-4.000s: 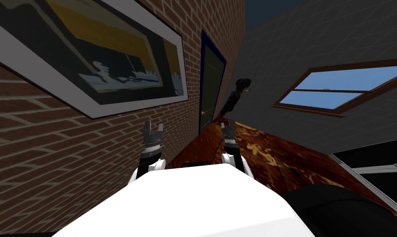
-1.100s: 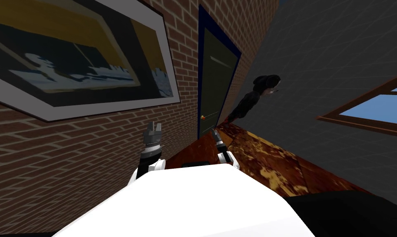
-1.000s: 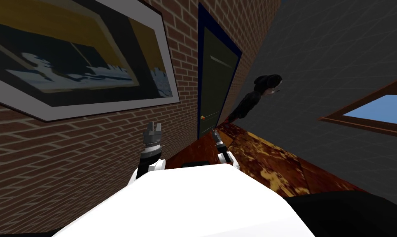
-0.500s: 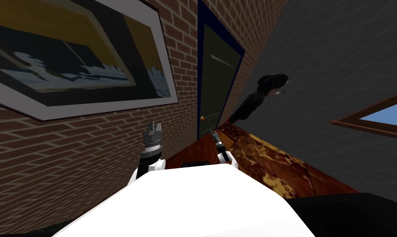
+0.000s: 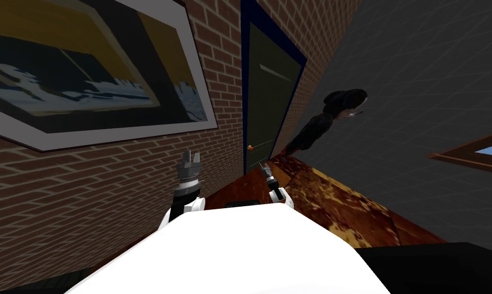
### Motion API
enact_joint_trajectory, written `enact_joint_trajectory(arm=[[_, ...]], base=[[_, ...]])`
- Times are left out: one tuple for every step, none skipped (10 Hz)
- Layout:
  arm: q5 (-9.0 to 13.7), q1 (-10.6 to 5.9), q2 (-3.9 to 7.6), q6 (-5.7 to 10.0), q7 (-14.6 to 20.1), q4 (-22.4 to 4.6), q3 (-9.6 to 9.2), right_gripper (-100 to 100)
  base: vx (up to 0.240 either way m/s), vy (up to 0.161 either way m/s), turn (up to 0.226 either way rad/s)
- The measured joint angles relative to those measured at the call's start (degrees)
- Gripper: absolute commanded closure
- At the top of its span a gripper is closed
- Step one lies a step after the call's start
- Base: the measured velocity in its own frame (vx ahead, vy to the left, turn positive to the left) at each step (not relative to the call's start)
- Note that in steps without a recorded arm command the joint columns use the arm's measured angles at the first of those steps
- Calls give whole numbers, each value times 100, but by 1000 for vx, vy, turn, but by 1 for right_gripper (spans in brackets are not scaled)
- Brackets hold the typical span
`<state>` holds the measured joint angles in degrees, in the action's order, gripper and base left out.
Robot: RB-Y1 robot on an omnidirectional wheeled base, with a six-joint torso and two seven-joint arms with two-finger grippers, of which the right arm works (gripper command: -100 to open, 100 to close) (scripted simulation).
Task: Pull the door open
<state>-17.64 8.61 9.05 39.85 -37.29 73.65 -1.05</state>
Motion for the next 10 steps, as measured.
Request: enact_joint_trajectory(arm=[[-30,-50,11,64,-124,-160,4,-100],[-66,-122,21,105,-256,-310,2,-100],[-99,-181,32,157,-388,-469,5,-100],[-132,-230,41,214,-518,-618,6,-100],[-166,-306,48,246,-642,-763,6,-100],[-200,-361,52,288,-770,-908,6,-100],[-232,-421,58,343,-899,-1067,8,-100],[-263,-489,48,405,-1033,-1239,13,-100],[-296,-543,50,427,-1145,-1344,7,-100],[-328,-582,43,460,-1260,-1464,5,-100]], base=[[66,-78,78],[68,-109,68],[71,-109,75],[81,-100,69],[88,-104,80],[72,-99,74],[81,-81,52],[69,-80,46],[81,-63,70],[91,-73,60]])
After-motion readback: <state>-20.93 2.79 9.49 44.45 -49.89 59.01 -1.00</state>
